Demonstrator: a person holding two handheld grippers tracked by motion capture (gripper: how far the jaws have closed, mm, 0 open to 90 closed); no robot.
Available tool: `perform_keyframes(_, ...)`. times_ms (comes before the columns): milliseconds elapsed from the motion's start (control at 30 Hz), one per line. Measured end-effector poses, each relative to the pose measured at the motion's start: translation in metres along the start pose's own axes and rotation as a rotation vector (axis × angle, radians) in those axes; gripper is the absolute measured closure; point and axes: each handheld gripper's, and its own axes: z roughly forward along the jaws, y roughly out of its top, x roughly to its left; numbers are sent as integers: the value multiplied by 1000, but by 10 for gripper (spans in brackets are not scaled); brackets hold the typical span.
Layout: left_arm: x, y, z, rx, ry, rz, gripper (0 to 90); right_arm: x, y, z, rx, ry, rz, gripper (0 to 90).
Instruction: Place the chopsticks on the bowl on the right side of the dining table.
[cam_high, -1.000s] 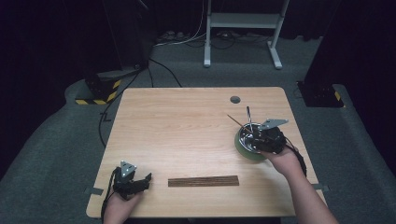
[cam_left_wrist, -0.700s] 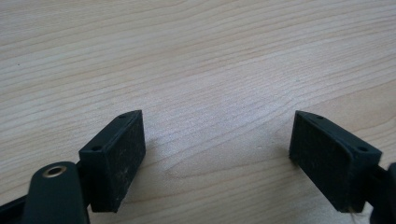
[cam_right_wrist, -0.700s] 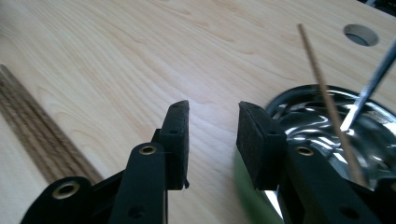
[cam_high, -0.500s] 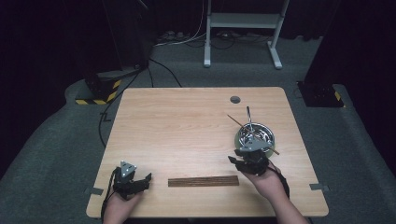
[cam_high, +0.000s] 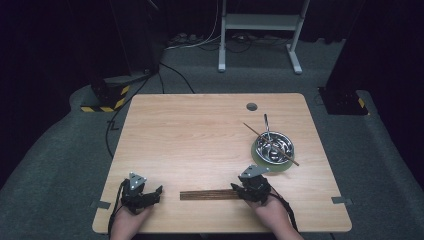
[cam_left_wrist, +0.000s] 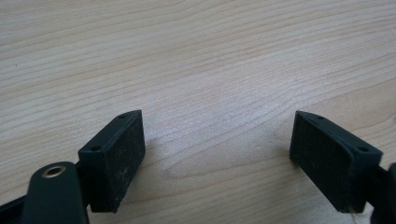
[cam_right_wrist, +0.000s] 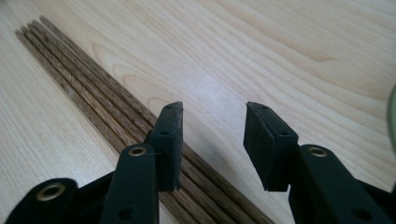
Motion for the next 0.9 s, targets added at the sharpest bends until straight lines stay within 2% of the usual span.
perform_keyframes(200, 0, 0, 0, -1, -1, -1, 179, 8, -1, 8, 13, -12, -24, 562)
perform_keyframes(600, 0, 0, 0, 1, -4, 1, 179, 7, -1, 12, 23, -20, -22, 565)
perform_keyframes(900, 0, 0, 0, 1, -4, 3, 179, 7, -1, 13, 23, -9, -11, 566)
